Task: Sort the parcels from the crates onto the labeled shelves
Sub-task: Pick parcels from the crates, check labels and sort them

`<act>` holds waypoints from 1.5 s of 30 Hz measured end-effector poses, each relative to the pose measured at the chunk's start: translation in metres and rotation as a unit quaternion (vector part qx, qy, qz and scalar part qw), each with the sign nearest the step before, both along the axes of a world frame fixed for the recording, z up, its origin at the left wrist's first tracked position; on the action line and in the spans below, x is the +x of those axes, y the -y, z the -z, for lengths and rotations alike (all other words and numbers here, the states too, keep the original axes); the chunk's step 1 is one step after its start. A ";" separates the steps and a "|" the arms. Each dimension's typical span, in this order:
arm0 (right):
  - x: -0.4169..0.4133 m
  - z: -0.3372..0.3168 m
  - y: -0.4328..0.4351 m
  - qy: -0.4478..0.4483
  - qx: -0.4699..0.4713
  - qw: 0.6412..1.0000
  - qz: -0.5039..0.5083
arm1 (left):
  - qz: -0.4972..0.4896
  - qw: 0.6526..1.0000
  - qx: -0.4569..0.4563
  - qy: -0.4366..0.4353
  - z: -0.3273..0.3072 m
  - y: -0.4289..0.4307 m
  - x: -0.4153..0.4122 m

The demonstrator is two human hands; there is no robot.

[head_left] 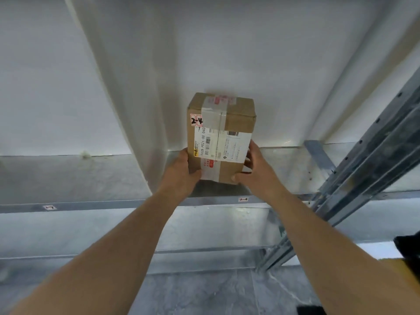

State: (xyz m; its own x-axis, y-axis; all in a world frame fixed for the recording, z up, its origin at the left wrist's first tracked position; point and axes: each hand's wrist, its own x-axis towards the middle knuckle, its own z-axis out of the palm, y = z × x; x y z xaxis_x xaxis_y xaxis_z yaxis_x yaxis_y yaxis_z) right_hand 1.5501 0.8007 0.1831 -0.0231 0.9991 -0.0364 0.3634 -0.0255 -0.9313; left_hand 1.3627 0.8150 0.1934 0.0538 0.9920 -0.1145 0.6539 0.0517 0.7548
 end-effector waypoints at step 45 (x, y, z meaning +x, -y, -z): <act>-0.372 -0.024 0.194 0.385 0.097 0.894 -0.207 | -0.156 0.937 0.059 -0.308 -0.013 0.265 -0.355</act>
State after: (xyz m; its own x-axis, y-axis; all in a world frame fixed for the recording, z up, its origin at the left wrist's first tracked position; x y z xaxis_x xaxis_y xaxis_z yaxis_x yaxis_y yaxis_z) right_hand 1.1785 0.6067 0.2067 -0.4357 0.8997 -0.0283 0.8396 0.3949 -0.3730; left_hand 1.0076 0.5505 0.2059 -0.2805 0.9563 0.0825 0.9343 0.2523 0.2518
